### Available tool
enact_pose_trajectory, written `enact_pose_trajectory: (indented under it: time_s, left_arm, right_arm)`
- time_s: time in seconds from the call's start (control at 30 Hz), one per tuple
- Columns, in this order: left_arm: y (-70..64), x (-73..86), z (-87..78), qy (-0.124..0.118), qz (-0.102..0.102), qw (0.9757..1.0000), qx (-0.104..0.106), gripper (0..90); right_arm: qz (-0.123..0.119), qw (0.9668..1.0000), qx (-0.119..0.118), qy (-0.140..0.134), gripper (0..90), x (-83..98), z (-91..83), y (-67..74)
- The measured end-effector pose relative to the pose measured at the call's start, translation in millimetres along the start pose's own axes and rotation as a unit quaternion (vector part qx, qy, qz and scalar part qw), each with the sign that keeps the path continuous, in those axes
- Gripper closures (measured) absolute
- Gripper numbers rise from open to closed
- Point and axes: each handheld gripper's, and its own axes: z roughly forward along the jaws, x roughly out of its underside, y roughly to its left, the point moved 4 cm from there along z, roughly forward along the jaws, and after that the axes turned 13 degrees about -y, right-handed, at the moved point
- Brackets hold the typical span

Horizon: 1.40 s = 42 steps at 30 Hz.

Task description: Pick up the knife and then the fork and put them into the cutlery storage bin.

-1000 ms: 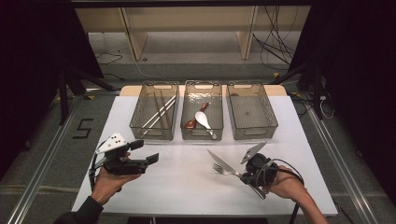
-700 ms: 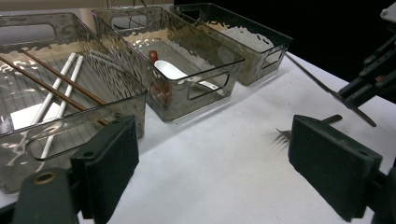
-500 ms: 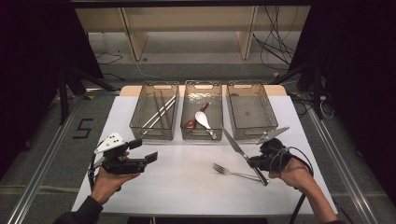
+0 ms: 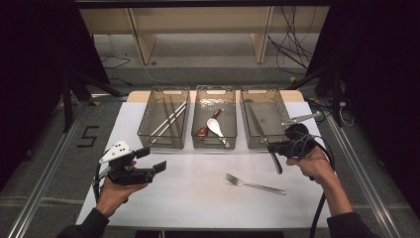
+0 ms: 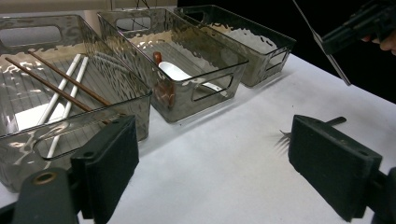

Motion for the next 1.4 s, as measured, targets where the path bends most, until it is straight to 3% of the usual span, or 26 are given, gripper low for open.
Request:
enact_pose_trajectory:
  time_s: [0.5,0.8,1.4]
  left_arm:
    - [0.1,-0.3,-1.2,-0.003,0.002,1.0,0.0,15.7]
    - [-0.6,0.1,-0.8,-0.005,0.003,1.0,0.0,15.7]
    - [-1.3,0.6,-0.7,-0.002,0.005,1.0,0.003,15.7]
  right_arm:
    - [0.033,0.9975,0.054,-0.031,80.5,-44.0,20.7,-22.9]
    - [0.041,0.9952,0.08,-0.039,80.5,-69.8,31.8,-36.4]
    - [0.07,0.9886,0.128,-0.038,80.4,-81.4,60.9,-61.0]
